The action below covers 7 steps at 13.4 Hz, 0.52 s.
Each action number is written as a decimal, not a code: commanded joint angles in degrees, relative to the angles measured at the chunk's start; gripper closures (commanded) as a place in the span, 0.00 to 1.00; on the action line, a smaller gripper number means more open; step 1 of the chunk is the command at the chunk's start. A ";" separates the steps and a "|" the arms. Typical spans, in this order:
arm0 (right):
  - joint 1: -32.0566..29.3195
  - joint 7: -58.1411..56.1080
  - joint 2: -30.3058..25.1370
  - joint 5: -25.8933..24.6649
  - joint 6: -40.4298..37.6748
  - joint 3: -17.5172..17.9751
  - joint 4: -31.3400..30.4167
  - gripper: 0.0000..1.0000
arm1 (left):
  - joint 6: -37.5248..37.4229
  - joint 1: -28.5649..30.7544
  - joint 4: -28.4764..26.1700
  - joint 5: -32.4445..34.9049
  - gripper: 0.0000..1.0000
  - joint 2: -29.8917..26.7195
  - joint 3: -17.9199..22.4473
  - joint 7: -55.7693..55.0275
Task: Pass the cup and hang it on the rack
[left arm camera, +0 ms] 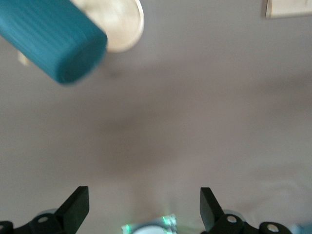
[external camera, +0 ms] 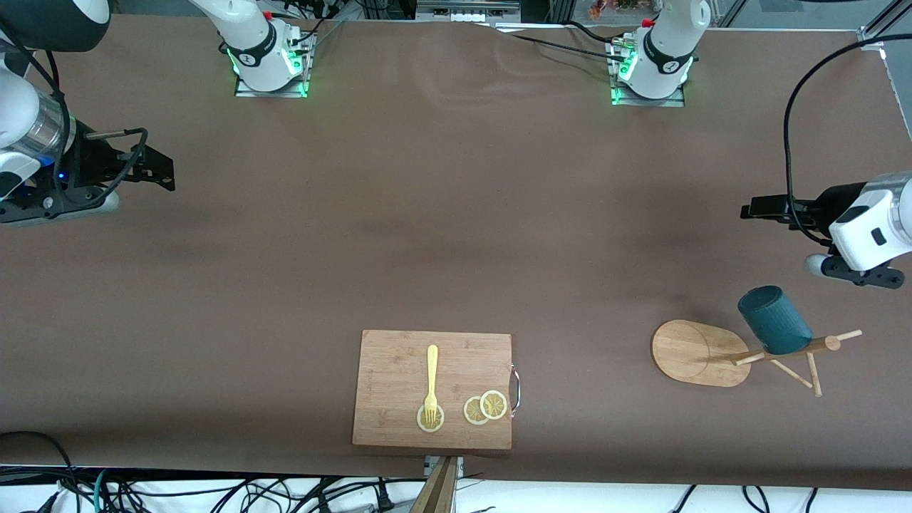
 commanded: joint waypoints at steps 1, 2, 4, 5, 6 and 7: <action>-0.55 -0.56 -1.01 -0.02 0.64 0.47 -1.03 0.00 | 4.55 -0.07 -0.73 2.08 0.00 -4.98 1.75 0.15; -0.55 -0.56 -1.01 -0.02 0.64 0.47 -1.03 0.00 | 4.82 -0.77 -1.08 3.38 0.00 -6.83 1.84 0.15; -0.55 -0.56 -1.01 -0.02 0.64 0.47 -0.94 0.00 | 4.47 -2.00 -1.86 6.11 0.00 -10.09 2.10 -0.38; -0.55 -0.56 -1.01 -0.02 0.64 0.47 -0.94 0.00 | 3.78 -2.70 -3.00 6.21 0.00 -11.67 2.19 -2.21; -0.55 -0.56 -1.01 -0.02 0.64 0.47 -1.03 0.00 | 2.20 -2.88 -5.54 6.30 0.00 -14.21 2.10 -4.75; -0.55 -0.56 -1.01 -0.02 0.64 0.47 -1.03 0.00 | 1.75 -4.10 -8.35 6.30 0.00 -16.41 2.01 -7.99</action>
